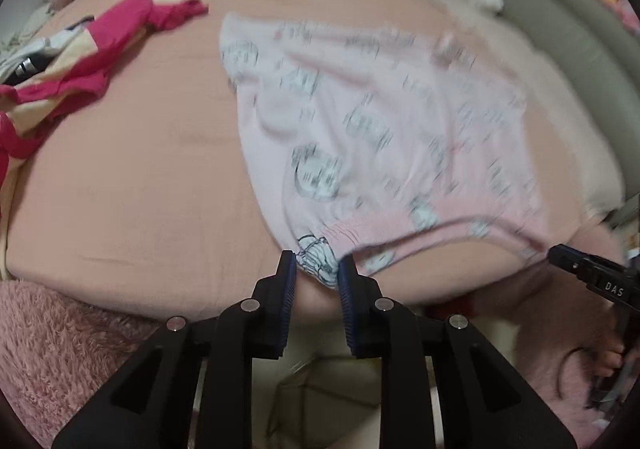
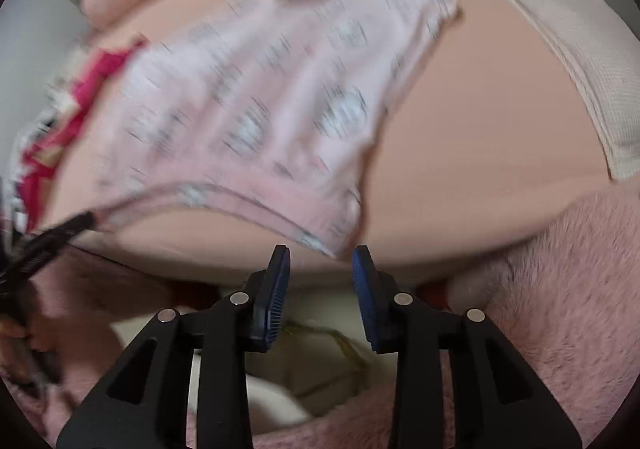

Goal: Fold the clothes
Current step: 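Pull the elastic waistband taut with both grippers to straighten the pants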

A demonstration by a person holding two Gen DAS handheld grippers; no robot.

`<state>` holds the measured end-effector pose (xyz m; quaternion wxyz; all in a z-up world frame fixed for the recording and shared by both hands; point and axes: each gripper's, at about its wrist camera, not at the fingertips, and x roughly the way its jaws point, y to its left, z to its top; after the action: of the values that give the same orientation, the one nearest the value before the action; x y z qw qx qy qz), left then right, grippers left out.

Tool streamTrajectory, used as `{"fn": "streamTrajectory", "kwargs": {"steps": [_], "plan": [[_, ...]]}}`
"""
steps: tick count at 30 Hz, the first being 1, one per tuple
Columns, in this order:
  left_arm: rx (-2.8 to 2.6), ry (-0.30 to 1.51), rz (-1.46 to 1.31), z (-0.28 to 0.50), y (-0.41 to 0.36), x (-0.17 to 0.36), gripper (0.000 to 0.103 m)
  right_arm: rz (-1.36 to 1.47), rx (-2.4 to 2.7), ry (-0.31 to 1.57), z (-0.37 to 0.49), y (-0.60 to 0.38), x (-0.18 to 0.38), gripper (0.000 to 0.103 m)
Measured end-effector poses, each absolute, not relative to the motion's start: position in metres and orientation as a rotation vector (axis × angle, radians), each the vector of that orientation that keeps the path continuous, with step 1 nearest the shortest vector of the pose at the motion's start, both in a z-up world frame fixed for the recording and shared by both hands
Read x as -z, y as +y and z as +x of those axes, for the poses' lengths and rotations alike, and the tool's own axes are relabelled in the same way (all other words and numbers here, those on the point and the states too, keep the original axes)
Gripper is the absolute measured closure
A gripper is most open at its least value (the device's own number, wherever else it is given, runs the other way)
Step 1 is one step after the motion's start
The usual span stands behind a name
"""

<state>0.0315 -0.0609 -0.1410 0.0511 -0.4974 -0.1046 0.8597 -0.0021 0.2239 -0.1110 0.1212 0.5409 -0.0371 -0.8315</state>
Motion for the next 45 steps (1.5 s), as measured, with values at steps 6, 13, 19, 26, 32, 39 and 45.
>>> {"fn": "streamTrajectory", "kwargs": {"steps": [6,13,19,26,32,39,45], "plan": [[-2.628,-0.351,-1.34,0.014,-0.052,0.113,0.081,1.545,2.44,-0.018,-0.033,0.21,0.109,0.07],[-2.538,-0.15,-1.636,-0.012,-0.029,0.166,0.081,1.713,2.367,-0.007,-0.051,0.207,0.153,0.07],[-2.517,-0.083,-1.602,-0.011,-0.011,0.154,0.08,1.65,2.386,-0.19,-0.02,0.246,0.135,0.07],[-2.256,-0.027,-1.424,-0.052,0.096,0.148,0.08,1.67,2.471,-0.271,-0.032,0.293,0.135,0.07],[-2.122,-0.014,-1.413,-0.057,0.162,0.163,0.063,1.675,2.455,-0.37,-0.022,0.31,0.153,0.07],[-2.196,0.176,-1.442,-0.052,0.179,0.175,0.086,1.649,2.448,-0.418,-0.028,0.311,0.156,0.065],[-2.228,0.035,-1.482,-0.055,0.148,0.174,0.085,1.575,2.423,-0.428,-0.038,0.3,0.156,0.061]]}}
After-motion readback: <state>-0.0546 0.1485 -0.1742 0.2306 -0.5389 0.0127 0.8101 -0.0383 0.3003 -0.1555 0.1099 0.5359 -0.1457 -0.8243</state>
